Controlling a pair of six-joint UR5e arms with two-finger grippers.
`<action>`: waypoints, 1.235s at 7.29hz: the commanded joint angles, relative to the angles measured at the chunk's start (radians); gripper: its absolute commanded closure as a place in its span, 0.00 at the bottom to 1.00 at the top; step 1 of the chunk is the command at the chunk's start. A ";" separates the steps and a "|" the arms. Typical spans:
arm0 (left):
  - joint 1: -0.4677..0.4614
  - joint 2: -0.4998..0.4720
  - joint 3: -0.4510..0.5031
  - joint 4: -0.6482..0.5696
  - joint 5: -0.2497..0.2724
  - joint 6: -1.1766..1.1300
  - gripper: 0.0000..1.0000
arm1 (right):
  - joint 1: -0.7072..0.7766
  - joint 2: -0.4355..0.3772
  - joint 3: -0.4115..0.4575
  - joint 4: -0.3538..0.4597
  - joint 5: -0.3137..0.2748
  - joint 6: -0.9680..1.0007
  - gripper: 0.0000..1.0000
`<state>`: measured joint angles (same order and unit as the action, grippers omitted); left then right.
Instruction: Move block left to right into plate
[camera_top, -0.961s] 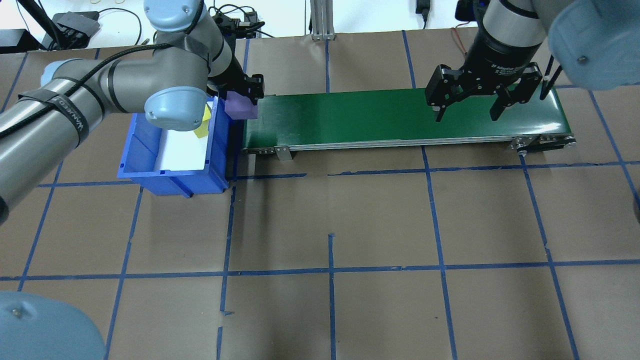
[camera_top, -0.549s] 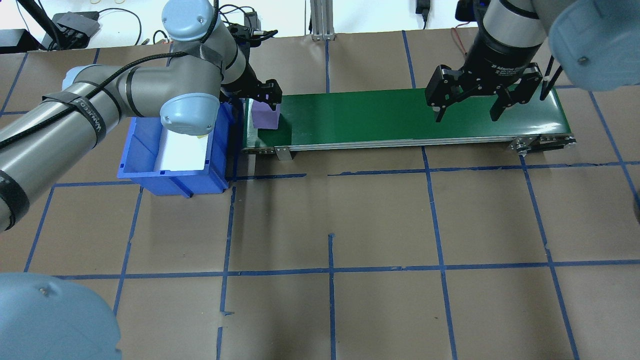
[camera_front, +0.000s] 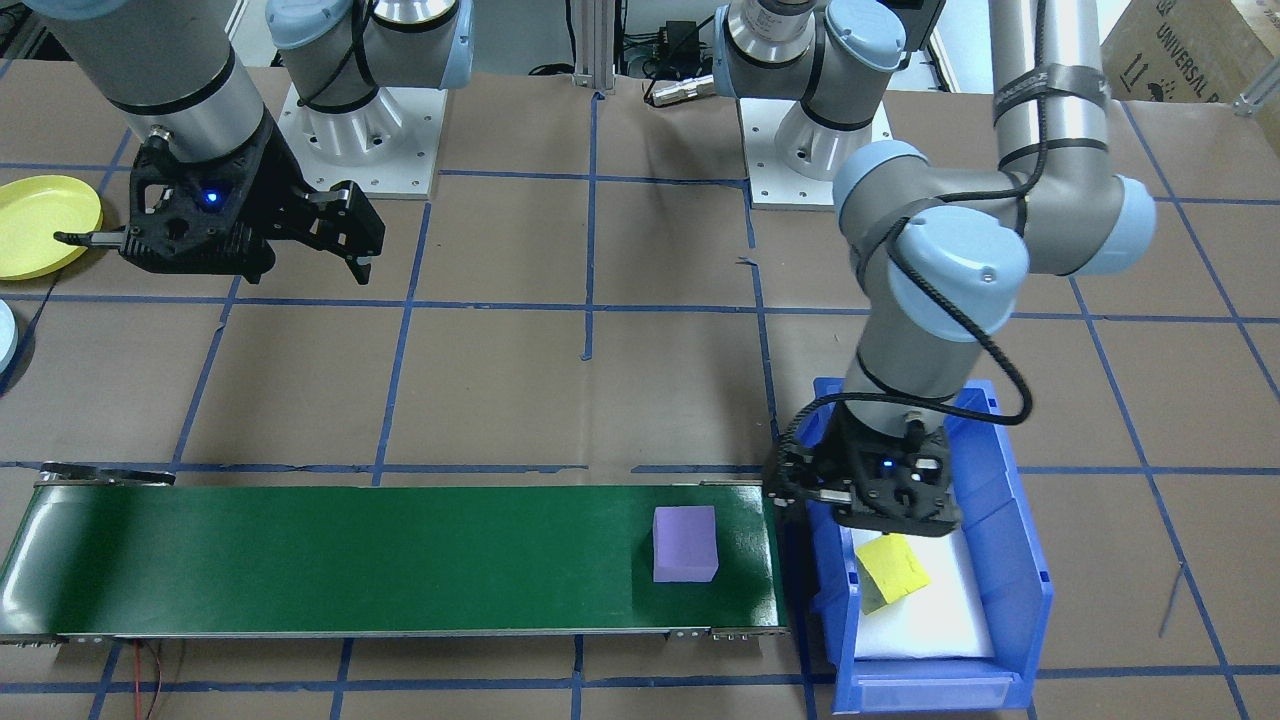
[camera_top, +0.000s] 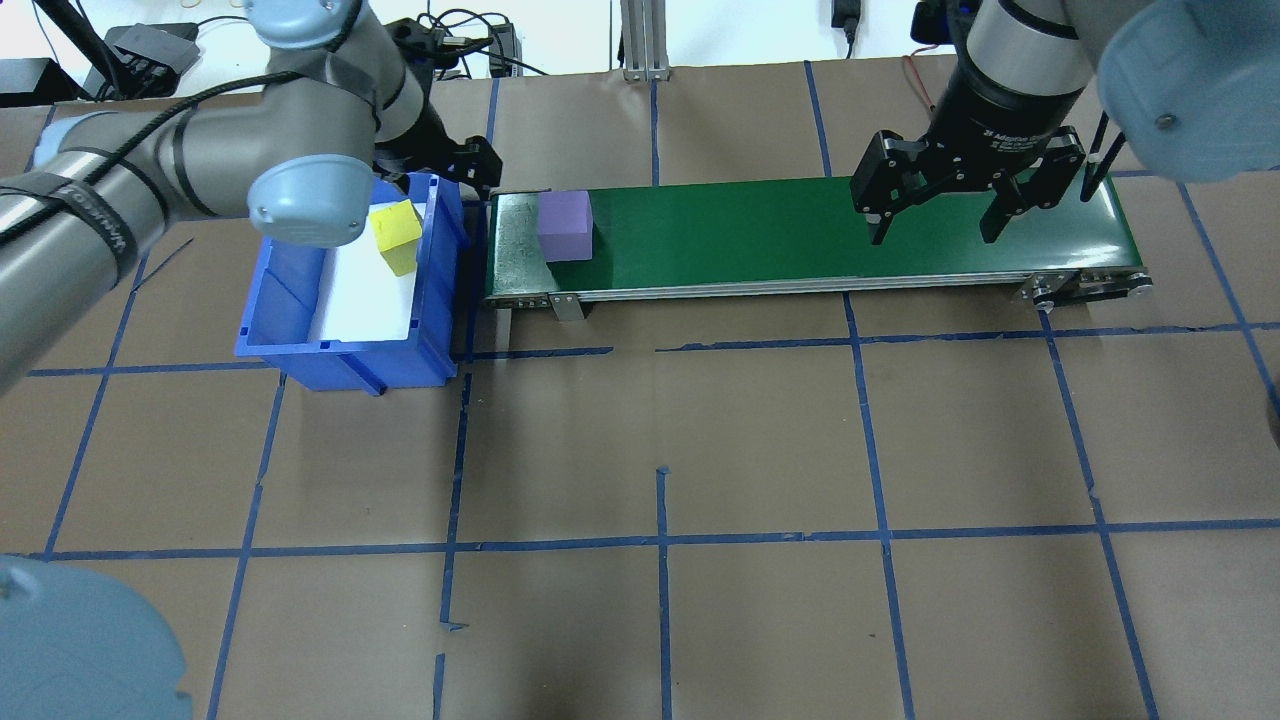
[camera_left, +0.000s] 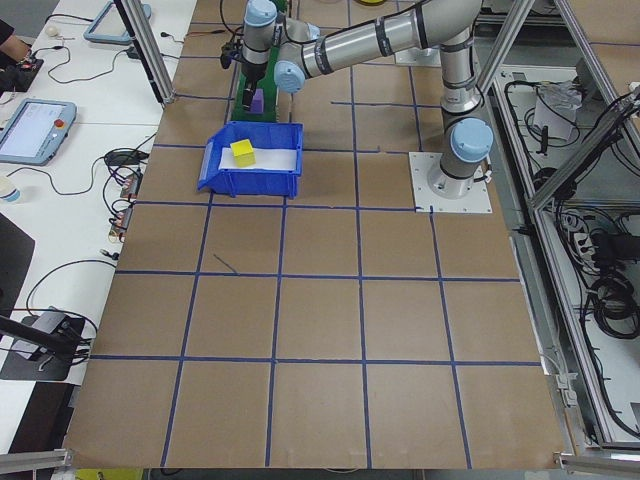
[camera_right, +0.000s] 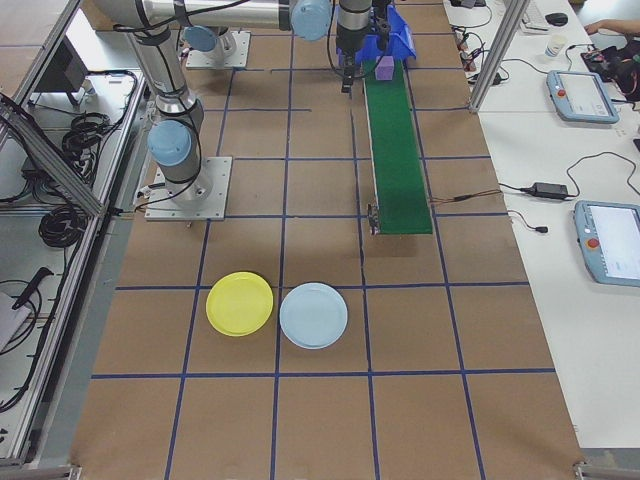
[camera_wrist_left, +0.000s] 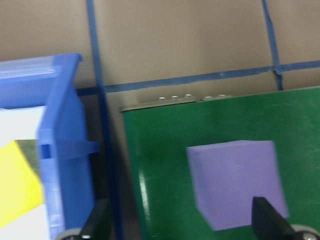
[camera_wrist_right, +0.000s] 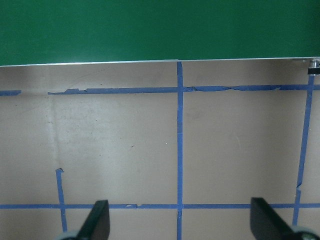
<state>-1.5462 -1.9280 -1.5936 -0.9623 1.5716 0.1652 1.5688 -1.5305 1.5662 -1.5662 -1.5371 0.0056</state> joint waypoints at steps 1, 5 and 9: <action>0.163 0.029 -0.006 -0.055 -0.002 0.205 0.00 | -0.006 0.001 0.000 -0.005 0.000 -0.001 0.00; 0.169 -0.028 -0.031 -0.044 -0.001 0.640 0.00 | -0.079 0.004 -0.003 -0.012 0.012 0.004 0.00; 0.169 -0.060 -0.045 -0.020 -0.108 0.806 0.00 | -0.255 0.018 -0.003 -0.005 0.095 -0.025 0.00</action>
<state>-1.3775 -1.9711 -1.6373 -1.0005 1.5070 0.9239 1.3721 -1.5187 1.5643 -1.5705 -1.4470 -0.0057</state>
